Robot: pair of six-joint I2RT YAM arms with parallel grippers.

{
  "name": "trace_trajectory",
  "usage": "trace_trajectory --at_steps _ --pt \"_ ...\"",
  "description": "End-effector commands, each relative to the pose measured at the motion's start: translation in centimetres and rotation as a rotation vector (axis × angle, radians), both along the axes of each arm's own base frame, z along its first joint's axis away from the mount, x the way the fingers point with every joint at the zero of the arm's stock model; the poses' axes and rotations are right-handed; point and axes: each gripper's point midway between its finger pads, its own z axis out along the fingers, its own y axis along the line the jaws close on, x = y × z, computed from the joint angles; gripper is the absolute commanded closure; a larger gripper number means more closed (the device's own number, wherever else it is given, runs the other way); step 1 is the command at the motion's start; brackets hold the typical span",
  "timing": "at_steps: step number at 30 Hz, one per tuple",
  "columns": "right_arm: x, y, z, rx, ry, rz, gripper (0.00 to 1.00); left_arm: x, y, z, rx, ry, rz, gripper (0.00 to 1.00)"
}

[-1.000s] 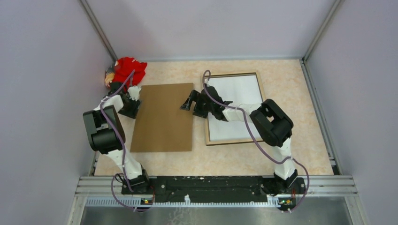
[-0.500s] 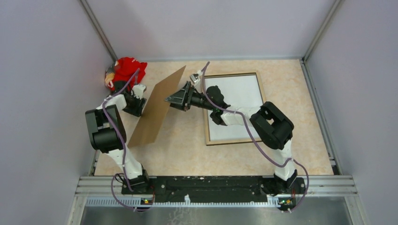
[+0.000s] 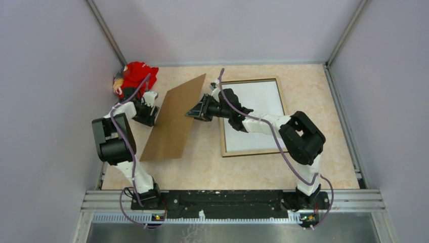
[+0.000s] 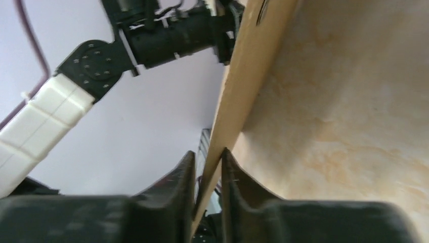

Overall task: Put the photo into the frame
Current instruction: Pick up the photo frame item at the center of the board.

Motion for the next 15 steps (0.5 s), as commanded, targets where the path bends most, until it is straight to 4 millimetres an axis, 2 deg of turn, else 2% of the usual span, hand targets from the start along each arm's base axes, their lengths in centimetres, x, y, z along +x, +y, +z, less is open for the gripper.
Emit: trace_trajectory --at_steps 1,2,5,6,8,12,15 --pt "1.6 -0.5 3.3 -0.037 -0.044 -0.049 0.91 -3.6 -3.0 -1.0 -0.110 0.146 -0.051 0.19" --pt "1.9 -0.6 3.1 -0.056 -0.027 -0.053 0.98 -3.2 -3.2 0.0 -0.119 0.128 -0.065 0.15" --pt "3.5 -1.3 3.2 -0.065 0.031 -0.079 1.00 -1.5 -4.5 5.0 -0.166 0.023 -0.157 0.02" --pt "4.1 -1.7 3.6 -0.050 0.053 -0.089 1.00 -1.3 -5.3 6.8 -0.188 -0.016 -0.209 0.01" --pt "5.6 -2.5 4.8 -0.013 0.081 -0.112 1.00 -2.0 -7.5 10.5 -0.251 -0.084 -0.352 0.01" --pt "8.8 -4.7 8.3 0.031 0.096 -0.166 1.00 -2.9 -10.5 17.3 -0.267 -0.310 -0.591 0.01" --pt "10.7 -6.2 10.2 0.054 0.124 -0.189 1.00 -4.9 -12.6 21.0 -0.262 -0.441 -0.745 0.01"
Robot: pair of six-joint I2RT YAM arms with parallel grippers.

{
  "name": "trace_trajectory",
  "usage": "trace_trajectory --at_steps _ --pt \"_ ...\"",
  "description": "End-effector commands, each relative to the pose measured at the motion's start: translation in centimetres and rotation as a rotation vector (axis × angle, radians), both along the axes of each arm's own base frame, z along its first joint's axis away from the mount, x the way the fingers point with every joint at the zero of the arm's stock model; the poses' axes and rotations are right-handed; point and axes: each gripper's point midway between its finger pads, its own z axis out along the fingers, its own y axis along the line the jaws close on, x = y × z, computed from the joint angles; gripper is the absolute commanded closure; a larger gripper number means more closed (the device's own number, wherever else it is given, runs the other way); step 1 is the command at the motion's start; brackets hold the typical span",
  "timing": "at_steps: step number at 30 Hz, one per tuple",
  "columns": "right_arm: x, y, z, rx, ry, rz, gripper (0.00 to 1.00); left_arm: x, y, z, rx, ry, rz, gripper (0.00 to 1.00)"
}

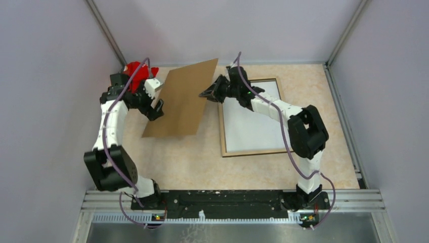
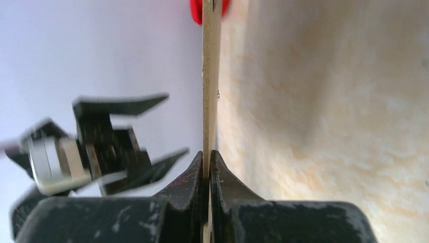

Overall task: Put the photo into the frame
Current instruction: Pick up the photo frame item at the center of the board.

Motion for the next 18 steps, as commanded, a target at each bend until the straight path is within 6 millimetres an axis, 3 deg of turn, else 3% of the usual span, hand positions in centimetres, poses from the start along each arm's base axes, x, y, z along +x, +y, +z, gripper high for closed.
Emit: trace_trajectory --at_steps 1,4,9,13,18 --pt "4.0 -1.7 10.2 0.188 -0.102 -0.046 1.00 -3.7 -5.1 7.9 -0.074 -0.273 -0.326 0.01" --pt "5.4 -3.1 11.4 0.253 -0.058 -0.074 1.00 -5.8 -6.5 8.3 0.004 -0.348 -0.454 0.01" --pt "5.9 -4.4 12.5 0.288 -0.030 -0.097 1.00 -7.5 -7.6 8.9 0.146 -0.472 -0.548 0.01" --pt "5.5 -4.5 12.8 0.297 -0.025 -0.096 1.00 -7.7 -8.1 10.6 0.221 -0.633 -0.558 0.01" --pt "4.6 -4.2 13.2 0.331 -0.008 -0.092 1.00 -7.5 -9.4 10.5 0.342 -0.868 -0.590 0.04"
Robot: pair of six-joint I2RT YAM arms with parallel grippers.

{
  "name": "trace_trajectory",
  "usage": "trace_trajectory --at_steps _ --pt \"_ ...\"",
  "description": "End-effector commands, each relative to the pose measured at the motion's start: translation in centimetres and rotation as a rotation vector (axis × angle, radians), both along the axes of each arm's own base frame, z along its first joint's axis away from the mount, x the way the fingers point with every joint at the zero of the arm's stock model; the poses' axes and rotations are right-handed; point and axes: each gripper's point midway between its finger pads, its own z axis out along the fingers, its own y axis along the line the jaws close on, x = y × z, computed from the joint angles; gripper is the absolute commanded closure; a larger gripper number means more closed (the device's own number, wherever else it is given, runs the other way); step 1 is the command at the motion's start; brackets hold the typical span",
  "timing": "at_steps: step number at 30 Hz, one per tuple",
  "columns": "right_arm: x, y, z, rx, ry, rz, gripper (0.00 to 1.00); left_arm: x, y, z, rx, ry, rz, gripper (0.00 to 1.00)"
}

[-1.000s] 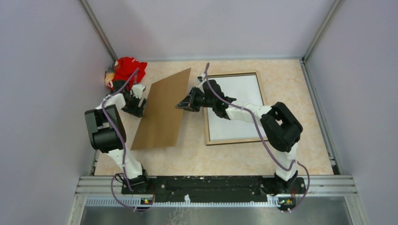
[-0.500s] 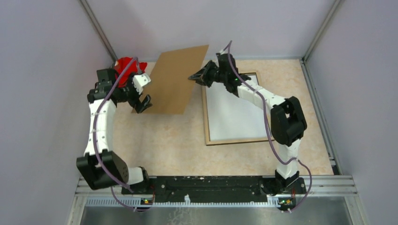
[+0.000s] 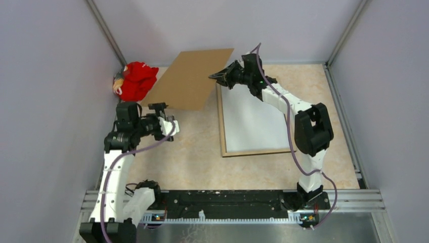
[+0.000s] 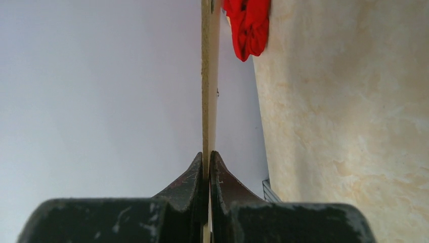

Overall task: Put the photo into the frame
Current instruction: Pick up the photo frame item at the center of the board, then turn over the photo frame item on the photo frame.

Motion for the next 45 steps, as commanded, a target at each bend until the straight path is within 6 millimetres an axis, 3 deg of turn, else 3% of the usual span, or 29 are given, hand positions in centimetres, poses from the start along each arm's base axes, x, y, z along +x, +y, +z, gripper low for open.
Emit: trace_trajectory --at_steps 1,6,15,18,21,24,28,32,36,39,45 --pt "-2.2 0.9 6.9 0.146 -0.110 0.051 1.00 1.8 -1.5 2.9 0.075 -0.358 -0.066 0.05" --pt "-3.3 2.0 7.9 0.166 -0.121 0.079 1.00 2.6 -1.7 4.5 0.099 -0.521 -0.052 0.15" --pt "-4.8 2.9 9.0 0.175 -0.131 0.105 1.00 3.2 -1.2 5.9 0.094 -0.597 -0.007 0.42" --pt "-5.1 3.0 9.3 0.164 -0.146 0.112 1.00 3.1 -1.2 6.1 0.098 -0.618 -0.006 0.57" --pt "-5.5 3.2 10.1 0.151 -0.206 0.147 1.00 3.0 -1.2 6.6 0.098 -0.640 -0.007 0.85" --pt "-6.4 2.8 10.6 0.057 -0.290 0.197 0.81 2.9 -1.0 7.9 0.070 -0.668 0.019 1.00" --pt "-7.3 0.7 11.3 -0.126 -0.465 0.238 0.53 3.0 -0.4 10.3 0.027 -0.697 0.082 1.00" --pt "-7.8 -2.8 12.3 -0.330 -0.671 0.296 0.36 2.8 -0.1 11.6 0.018 -0.723 0.104 1.00" --pt "-9.8 -6.1 13.4 -0.555 -0.979 0.380 0.30 2.3 -0.3 13.9 -0.016 -0.737 0.101 1.00" --pt "-11.2 -8.6 12.5 -0.722 -1.236 0.419 0.28 1.7 -1.0 14.4 -0.029 -0.641 0.060 1.00" --pt "-15.1 -10.4 12.1 -0.848 -1.682 0.477 0.20 -1.0 -3.3 15.8 -0.034 -0.565 -0.108 1.00"
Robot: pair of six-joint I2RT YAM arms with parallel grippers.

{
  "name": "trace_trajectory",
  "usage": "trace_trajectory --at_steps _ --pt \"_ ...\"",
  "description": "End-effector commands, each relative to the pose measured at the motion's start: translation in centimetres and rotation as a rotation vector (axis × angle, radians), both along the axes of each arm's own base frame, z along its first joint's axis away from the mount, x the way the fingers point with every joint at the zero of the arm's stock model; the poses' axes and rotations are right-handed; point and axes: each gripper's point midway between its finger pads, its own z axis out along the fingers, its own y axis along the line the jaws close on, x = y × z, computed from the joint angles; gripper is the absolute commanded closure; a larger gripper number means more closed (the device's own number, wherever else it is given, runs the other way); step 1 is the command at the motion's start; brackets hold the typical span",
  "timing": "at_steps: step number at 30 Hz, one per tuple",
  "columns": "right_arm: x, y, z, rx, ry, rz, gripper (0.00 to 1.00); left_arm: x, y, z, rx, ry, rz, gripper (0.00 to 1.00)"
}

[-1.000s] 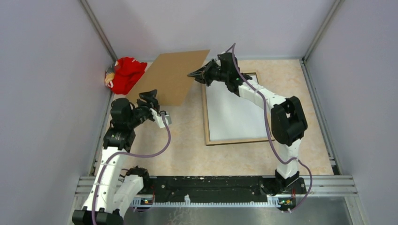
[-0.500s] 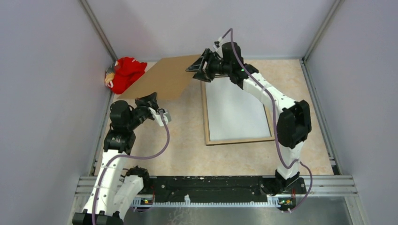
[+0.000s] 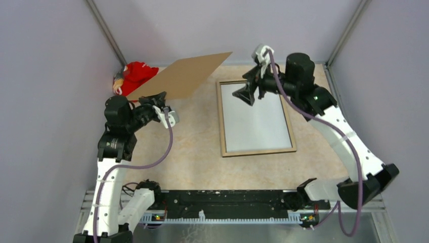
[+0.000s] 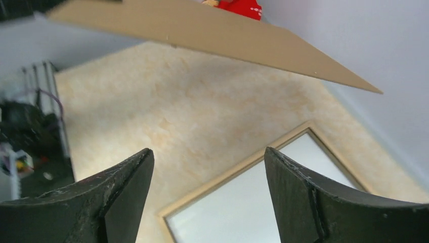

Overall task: Put the photo into the frame
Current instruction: Turn over the photo frame item on the photo frame.

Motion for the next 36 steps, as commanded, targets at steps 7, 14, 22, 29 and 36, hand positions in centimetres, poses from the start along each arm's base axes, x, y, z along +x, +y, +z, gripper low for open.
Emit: trace_trajectory --at_steps 7,14,22,29,36 --pt "-2.8 0.8 0.5 -0.200 -0.572 0.227 0.22 -6.4 -4.1 6.4 0.076 -0.087 -0.324 1.00" --pt "-4.3 4.3 -2.1 -0.329 -0.643 0.317 0.30 -7.8 -4.1 6.5 0.087 -0.073 -0.340 1.00" --pt "-3.8 6.2 -2.4 -0.362 -0.697 0.308 0.55 -8.5 -4.2 6.7 0.103 -0.070 -0.358 1.00" --pt "-3.3 7.8 -2.7 -0.366 -0.731 0.288 0.63 -8.5 -4.1 6.7 0.108 -0.074 -0.354 1.00" --pt "-2.5 8.2 -1.4 -0.330 -0.790 0.202 1.00 -8.2 -3.9 6.7 0.094 -0.085 -0.329 0.83"
